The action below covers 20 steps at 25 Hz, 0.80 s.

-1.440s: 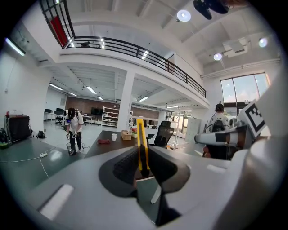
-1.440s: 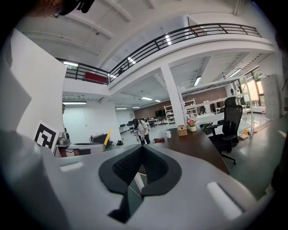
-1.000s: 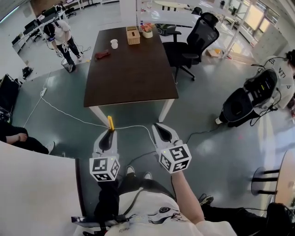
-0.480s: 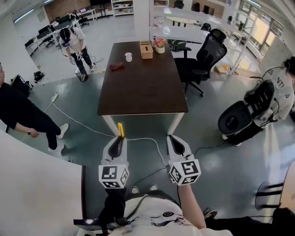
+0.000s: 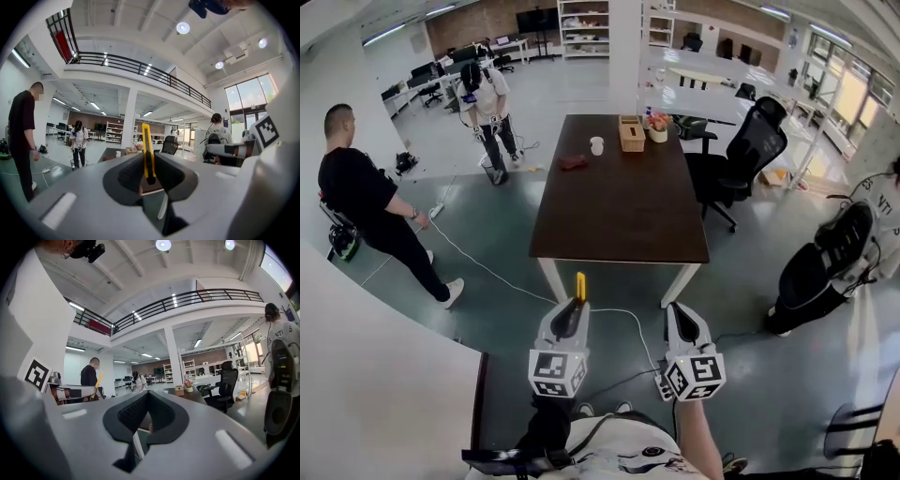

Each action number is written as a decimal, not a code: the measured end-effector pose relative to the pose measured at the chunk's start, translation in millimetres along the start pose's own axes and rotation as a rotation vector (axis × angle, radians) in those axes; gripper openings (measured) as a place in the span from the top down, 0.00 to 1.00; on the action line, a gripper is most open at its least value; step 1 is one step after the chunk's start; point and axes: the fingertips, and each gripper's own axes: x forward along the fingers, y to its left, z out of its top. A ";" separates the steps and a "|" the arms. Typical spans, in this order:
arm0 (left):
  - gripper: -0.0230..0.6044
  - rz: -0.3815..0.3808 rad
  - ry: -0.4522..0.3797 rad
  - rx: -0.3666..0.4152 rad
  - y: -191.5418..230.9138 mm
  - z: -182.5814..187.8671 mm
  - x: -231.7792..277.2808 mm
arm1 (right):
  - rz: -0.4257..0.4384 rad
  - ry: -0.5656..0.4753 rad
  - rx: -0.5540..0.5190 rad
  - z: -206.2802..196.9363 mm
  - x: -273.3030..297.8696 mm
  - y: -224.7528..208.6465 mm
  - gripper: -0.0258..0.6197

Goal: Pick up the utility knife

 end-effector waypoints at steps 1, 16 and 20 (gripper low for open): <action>0.86 0.000 -0.003 0.003 1.3 1.1 0.9 | 0.001 -0.004 -0.001 0.8 2.0 0.7 0.96; 0.86 -0.002 -0.017 0.016 4.1 6.5 10.4 | -0.012 -0.025 -0.010 6.1 10.1 -5.4 0.96; 0.86 -0.006 -0.017 0.015 2.0 7.7 9.5 | -0.009 -0.024 -0.012 7.4 9.6 -3.7 0.96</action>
